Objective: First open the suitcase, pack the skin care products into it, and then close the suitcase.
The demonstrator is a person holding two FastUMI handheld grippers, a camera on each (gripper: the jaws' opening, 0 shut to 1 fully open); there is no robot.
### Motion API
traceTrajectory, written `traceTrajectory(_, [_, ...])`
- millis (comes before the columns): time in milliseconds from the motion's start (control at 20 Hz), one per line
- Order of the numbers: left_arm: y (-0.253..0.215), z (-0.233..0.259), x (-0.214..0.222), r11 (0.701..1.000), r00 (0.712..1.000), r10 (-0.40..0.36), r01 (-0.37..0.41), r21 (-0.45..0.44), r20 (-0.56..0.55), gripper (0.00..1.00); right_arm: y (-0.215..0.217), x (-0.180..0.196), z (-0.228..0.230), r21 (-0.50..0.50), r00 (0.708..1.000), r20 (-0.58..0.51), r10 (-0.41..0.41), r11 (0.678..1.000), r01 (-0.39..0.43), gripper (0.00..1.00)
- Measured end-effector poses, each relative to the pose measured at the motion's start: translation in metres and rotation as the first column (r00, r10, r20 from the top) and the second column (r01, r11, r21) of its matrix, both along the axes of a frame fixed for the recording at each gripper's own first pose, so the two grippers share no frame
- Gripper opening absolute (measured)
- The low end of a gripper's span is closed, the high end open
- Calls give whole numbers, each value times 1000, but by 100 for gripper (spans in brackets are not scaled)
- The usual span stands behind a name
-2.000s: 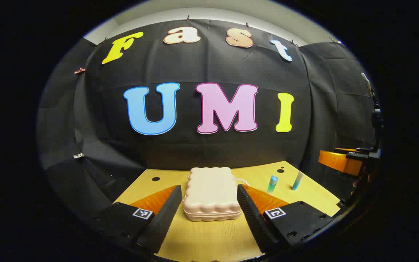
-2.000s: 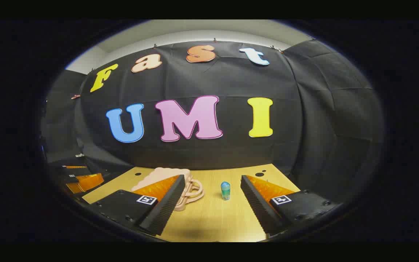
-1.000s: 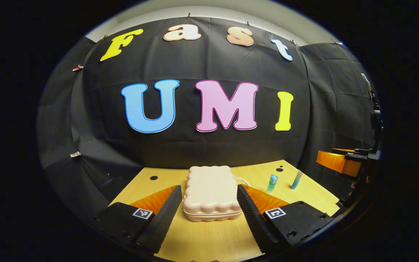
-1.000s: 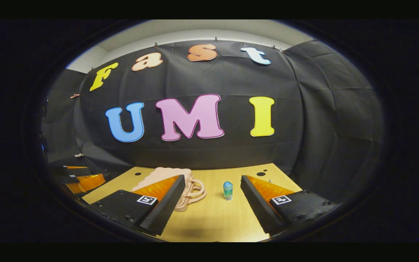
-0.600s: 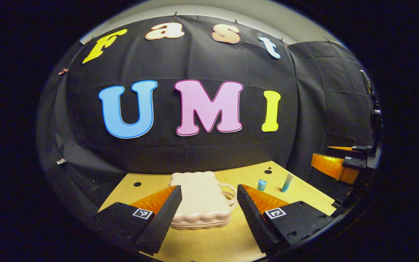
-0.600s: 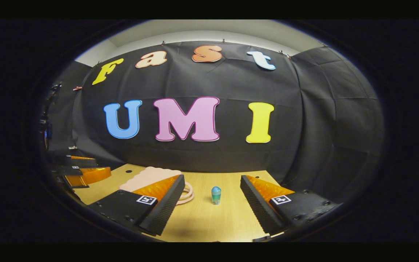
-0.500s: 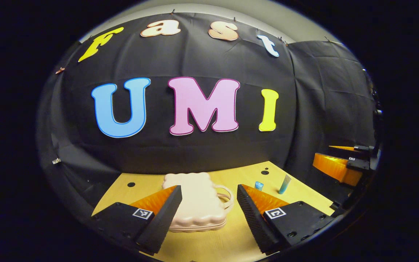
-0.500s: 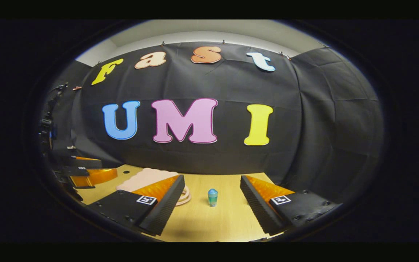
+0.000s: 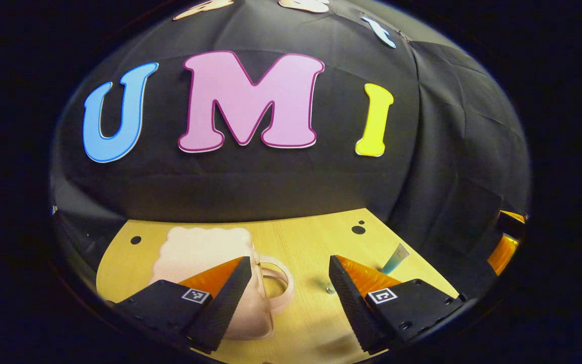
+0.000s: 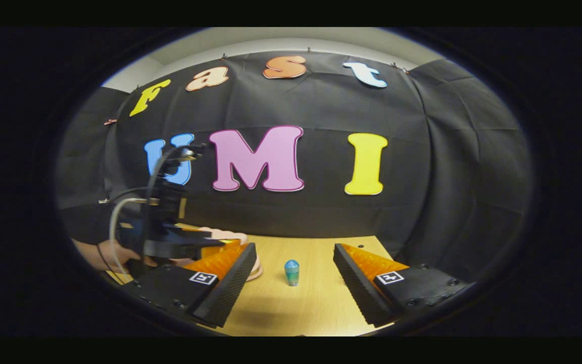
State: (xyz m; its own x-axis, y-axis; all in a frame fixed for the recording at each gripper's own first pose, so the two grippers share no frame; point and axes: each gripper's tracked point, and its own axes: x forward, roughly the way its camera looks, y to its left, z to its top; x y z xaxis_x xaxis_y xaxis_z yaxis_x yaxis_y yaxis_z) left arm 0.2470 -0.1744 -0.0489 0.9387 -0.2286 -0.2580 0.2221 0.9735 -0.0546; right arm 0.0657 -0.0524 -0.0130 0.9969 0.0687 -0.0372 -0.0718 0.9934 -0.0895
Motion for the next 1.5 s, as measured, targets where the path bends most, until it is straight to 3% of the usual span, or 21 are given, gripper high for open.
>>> traceTrajectory(150, [-16,-39,36,1000,994,26,-27,-8,-109,96,-9,11,-10,-8,1000,-19,18,1000,-18,98])
traceTrajectory(300, [-29,-76,59,999,975,49,-52,-8,-218,93,-42,31,-24,-16,998,-65,-26,1000,25,96])
traceTrajectory(650, [-26,-136,89,987,919,163,-155,51,-359,85,-82,51,-42,20,991,-114,-70,997,73,98])
traceTrajectory(700, [-24,-143,92,984,909,179,-172,53,-377,81,-84,51,-44,28,989,-126,-76,996,80,98])
traceTrajectory(750, [-21,-150,93,979,894,201,-195,56,-400,62,-87,53,-45,36,988,-129,-87,995,93,98])
traceTrajectory(800, [-13,-153,95,973,884,231,-221,73,-406,60,-90,54,-46,48,987,-130,-97,993,104,98])
traceTrajectory(900, [-14,-153,95,976,876,219,-204,81,-430,35,-90,54,-47,70,986,-134,-100,991,110,98])
traceTrajectory(1250, [-12,-81,81,991,935,82,-39,131,-344,9,-71,53,-53,87,987,-147,-68,993,81,98])
traceTrajectory(1500, [44,7,52,994,953,67,-38,105,-296,12,-37,56,-50,132,990,-140,1,991,17,98])
